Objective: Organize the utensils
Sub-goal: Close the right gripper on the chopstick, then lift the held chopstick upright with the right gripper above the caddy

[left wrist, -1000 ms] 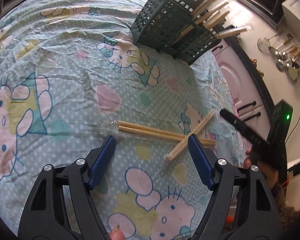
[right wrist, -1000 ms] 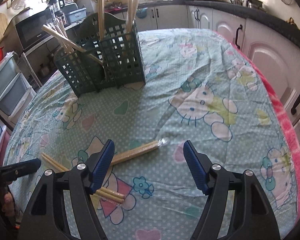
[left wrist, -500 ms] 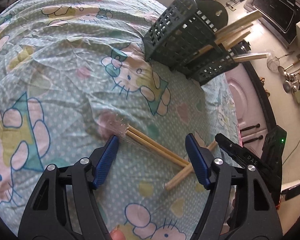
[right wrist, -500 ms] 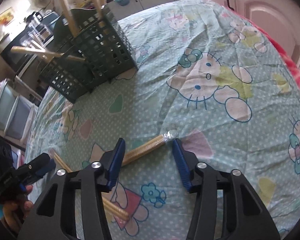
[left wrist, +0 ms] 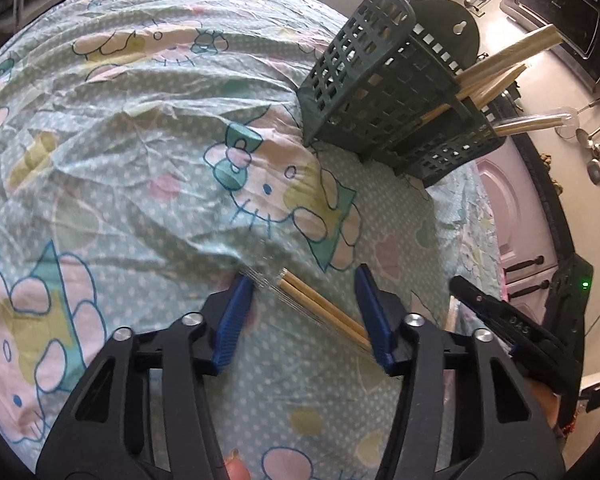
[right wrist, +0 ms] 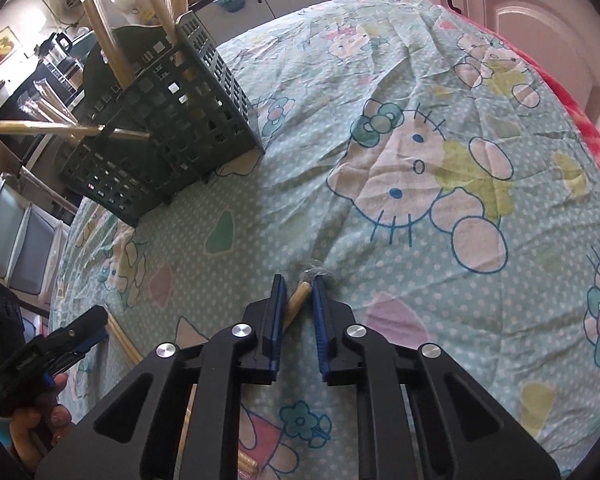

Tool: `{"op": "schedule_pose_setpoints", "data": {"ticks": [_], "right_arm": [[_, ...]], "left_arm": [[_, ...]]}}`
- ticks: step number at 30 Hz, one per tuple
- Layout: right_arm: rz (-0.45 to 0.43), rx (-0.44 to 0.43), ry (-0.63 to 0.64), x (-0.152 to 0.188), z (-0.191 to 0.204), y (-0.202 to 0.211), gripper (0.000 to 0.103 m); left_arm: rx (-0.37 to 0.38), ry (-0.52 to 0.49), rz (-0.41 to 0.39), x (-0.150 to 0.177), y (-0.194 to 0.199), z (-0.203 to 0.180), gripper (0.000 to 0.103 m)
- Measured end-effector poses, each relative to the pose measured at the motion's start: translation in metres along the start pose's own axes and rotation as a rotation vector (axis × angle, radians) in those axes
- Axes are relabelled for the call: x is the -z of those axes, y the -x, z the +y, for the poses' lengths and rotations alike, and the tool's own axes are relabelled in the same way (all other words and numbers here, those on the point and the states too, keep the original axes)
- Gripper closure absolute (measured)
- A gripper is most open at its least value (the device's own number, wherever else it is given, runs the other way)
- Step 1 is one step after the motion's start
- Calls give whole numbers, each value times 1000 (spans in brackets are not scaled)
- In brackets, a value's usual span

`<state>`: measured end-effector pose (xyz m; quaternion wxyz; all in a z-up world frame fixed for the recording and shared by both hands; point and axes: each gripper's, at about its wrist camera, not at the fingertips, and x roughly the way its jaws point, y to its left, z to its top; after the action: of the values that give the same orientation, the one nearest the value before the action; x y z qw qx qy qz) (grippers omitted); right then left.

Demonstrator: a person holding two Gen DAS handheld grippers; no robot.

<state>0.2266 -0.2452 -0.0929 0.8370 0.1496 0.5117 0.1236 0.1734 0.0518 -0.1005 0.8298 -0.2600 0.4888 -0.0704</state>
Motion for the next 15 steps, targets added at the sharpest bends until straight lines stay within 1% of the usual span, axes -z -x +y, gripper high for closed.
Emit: {"op": "schedule_pose_setpoints", "data": {"ticks": [1, 2, 4, 7, 8, 11, 12, 15], "right_arm": [[1, -13, -7, -2, 0, 0, 93], [1, -28, -12, -4, 0, 0, 94], [-3, -44, -11, -5, 2, 2, 95], [-20, -69, 7, -7, 9, 7, 96], [-27, -78, 16, -8, 12, 9, 97], [-40, -93, 34, -9, 19, 14, 97], [-45, -99, 40, -9, 21, 17, 97], [-58, -109, 64, -11, 28, 22, 97]], "left_arm": [[-10, -2, -3, -1, -1, 1, 69], [-17, -4, -5, -3, -1, 2, 71], [-28, -6, -9, -5, -2, 6, 82], [-22, 2, -12, -7, -1, 12, 90], [-19, 6, -12, -8, -1, 14, 92], [12, 15, -16, -8, 0, 18, 98], [31, 15, -20, -8, 2, 18, 100], [99, 8, -43, -8, 11, 16, 102]]}}
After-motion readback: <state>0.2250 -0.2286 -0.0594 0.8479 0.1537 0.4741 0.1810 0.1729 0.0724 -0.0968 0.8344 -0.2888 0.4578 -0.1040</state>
